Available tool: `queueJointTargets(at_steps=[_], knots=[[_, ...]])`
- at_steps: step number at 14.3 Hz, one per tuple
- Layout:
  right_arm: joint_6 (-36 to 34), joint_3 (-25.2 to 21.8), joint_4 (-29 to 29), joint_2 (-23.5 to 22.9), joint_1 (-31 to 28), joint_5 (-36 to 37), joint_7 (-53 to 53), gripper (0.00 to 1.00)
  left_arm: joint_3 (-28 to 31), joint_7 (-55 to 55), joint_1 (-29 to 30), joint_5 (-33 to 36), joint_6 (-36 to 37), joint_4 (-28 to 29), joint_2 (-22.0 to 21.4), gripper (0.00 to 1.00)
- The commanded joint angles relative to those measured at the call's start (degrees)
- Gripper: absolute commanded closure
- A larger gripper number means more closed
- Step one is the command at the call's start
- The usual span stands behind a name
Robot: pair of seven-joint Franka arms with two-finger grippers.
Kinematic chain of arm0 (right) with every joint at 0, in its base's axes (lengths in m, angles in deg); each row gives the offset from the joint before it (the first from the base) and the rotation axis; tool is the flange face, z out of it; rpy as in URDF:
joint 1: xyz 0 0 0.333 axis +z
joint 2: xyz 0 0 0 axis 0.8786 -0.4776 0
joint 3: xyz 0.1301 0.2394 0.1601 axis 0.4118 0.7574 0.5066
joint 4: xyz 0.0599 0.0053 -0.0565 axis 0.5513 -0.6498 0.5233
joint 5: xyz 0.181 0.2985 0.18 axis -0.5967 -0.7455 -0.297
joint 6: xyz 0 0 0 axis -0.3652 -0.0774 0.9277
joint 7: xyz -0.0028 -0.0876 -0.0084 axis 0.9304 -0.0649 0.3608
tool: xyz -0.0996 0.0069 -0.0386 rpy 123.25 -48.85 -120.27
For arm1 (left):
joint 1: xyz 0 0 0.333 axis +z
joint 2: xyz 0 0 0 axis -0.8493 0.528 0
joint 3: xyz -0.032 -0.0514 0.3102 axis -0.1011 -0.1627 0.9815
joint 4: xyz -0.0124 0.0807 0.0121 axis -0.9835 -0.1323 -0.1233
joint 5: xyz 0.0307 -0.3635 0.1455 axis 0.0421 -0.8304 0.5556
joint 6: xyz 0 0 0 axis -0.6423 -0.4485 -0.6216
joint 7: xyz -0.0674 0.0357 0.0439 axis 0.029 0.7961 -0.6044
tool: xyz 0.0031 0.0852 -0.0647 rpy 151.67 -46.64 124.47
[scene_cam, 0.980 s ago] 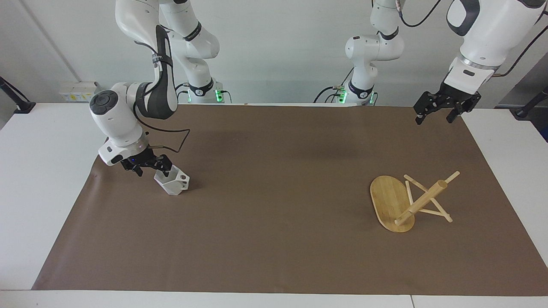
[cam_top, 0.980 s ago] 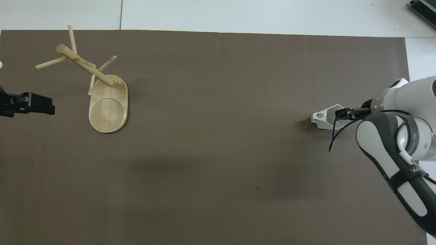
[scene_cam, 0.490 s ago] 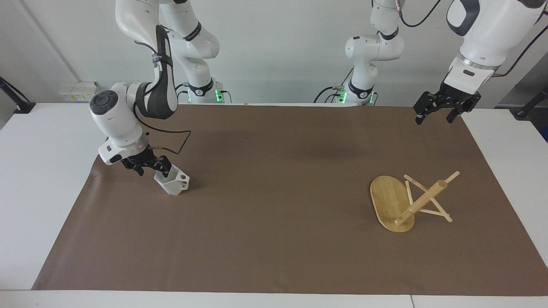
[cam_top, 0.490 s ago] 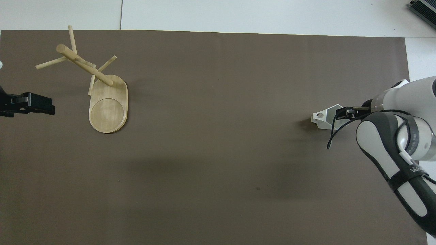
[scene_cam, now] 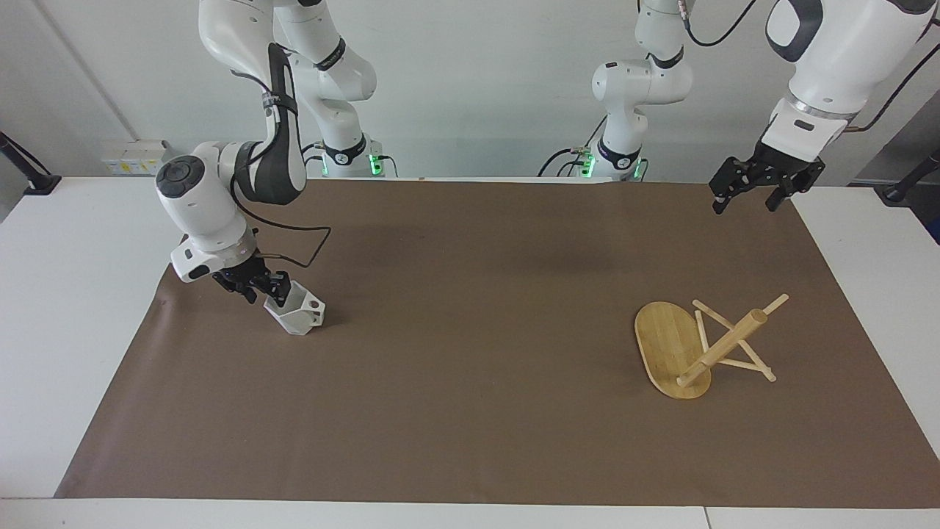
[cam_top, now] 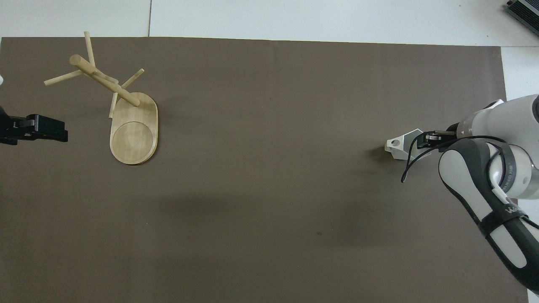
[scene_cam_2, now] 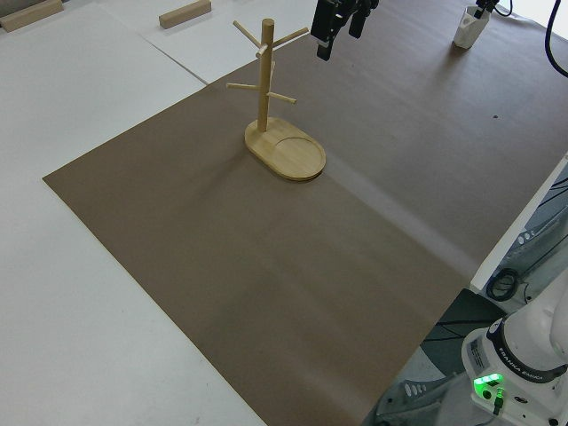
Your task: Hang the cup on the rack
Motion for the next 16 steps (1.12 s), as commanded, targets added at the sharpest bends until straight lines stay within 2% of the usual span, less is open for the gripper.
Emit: queueJointTargets(at_steps=[1, 5, 16], knots=[[-0.3, 0.4, -1.3, 1.5, -0.1, -0.7, -0.2, 0.63, -0.2, 0.1, 0.6, -0.4, 0.2, 0.8, -0.8, 0.0], [-0.3, 0.4, -1.3, 1.5, -0.1, -0.7, -0.2, 0.77, -0.2, 0.1, 0.6, -0.4, 0.2, 0.8, -0.8, 0.0], [-0.3, 0.4, -1.0, 1.4, 0.0, -0.7, -0.2, 0.99, -0.2, 0.1, 0.6, -0.4, 0.2, 0.8, -0.8, 0.0]])
